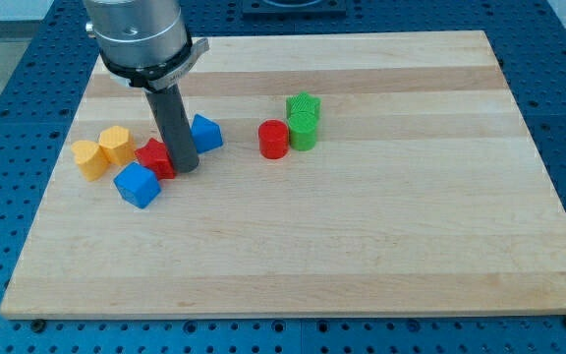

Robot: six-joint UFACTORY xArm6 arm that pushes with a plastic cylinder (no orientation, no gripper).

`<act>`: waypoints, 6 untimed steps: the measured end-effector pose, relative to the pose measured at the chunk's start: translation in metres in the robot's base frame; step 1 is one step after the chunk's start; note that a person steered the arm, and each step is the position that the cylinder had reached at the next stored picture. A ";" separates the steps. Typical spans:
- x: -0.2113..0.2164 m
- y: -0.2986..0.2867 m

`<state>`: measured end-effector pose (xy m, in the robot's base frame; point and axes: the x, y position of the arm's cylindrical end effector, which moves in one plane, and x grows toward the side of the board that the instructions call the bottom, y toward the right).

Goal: Keep blue cube on bottom left to red star

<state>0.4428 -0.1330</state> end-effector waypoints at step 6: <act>0.066 -0.067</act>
